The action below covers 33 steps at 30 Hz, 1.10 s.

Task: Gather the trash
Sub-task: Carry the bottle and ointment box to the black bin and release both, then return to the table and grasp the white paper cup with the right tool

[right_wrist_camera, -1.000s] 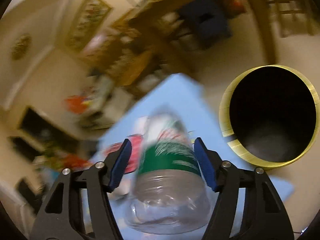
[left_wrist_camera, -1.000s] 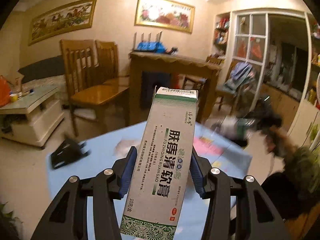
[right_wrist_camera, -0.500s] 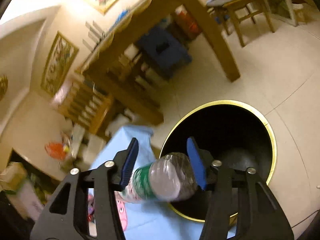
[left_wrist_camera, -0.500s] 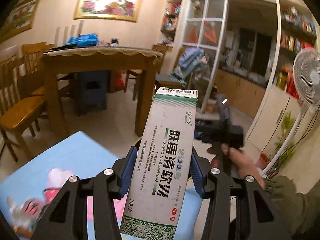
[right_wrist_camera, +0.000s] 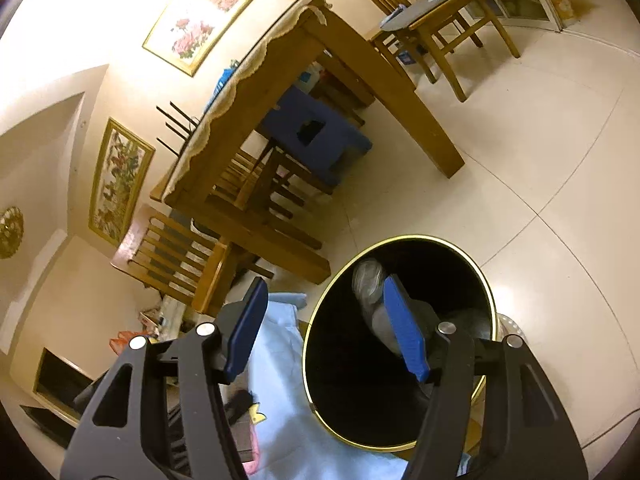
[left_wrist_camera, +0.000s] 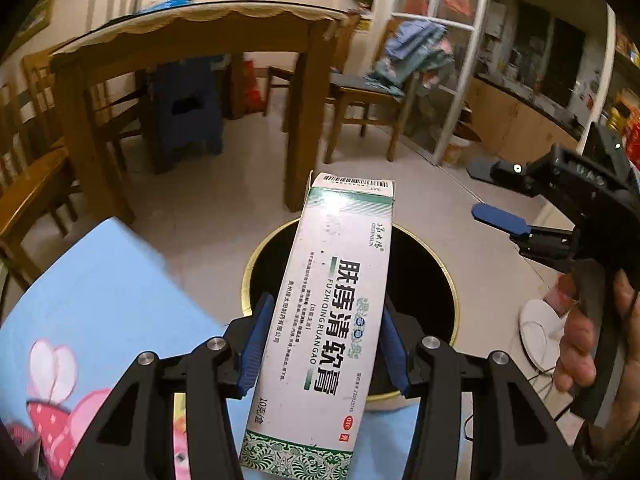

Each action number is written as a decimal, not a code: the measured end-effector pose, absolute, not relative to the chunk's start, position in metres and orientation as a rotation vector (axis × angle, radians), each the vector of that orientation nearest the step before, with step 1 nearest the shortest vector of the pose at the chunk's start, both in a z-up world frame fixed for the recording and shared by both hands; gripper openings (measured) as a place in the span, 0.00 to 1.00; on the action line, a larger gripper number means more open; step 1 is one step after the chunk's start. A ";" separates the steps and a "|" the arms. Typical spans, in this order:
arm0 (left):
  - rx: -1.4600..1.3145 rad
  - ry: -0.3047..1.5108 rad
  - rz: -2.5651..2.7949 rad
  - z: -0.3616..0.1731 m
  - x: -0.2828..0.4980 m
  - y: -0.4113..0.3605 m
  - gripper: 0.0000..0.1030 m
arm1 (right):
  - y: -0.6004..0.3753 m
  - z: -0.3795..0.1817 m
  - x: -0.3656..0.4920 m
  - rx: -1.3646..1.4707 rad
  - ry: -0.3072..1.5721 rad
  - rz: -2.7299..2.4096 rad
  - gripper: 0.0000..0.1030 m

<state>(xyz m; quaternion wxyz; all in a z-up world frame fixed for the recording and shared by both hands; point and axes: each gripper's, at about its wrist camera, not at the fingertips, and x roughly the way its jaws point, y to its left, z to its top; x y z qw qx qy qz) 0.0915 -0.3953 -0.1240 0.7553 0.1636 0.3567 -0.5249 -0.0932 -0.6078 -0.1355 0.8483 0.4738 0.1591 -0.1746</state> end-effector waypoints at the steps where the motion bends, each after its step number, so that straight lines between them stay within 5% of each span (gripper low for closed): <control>1: 0.379 0.795 -1.140 -0.127 0.094 -0.402 0.52 | -0.607 -0.134 -0.096 0.997 0.328 -0.371 0.60; 3: 0.437 0.792 -1.099 -0.131 0.090 -0.423 0.95 | -0.606 -0.131 -0.101 0.980 0.317 -0.386 0.63; 12: 0.386 0.774 -0.994 -0.115 0.071 -0.397 0.94 | -0.592 -0.127 -0.091 0.894 0.361 -0.428 0.70; 16: 0.307 0.728 -0.903 -0.088 0.054 -0.334 0.94 | -0.561 -0.122 -0.061 0.768 0.428 -0.362 0.73; 20: 0.308 0.637 -0.778 -0.074 0.027 -0.250 0.94 | -0.498 -0.115 -0.021 0.559 0.528 -0.262 0.95; 27: 0.146 0.630 -0.504 -0.081 0.022 -0.062 0.94 | -0.319 -0.123 0.031 0.265 0.749 0.057 0.96; 33: 0.280 0.537 -0.078 -0.100 0.033 0.053 0.94 | -0.198 -0.148 0.059 0.190 0.862 0.162 0.95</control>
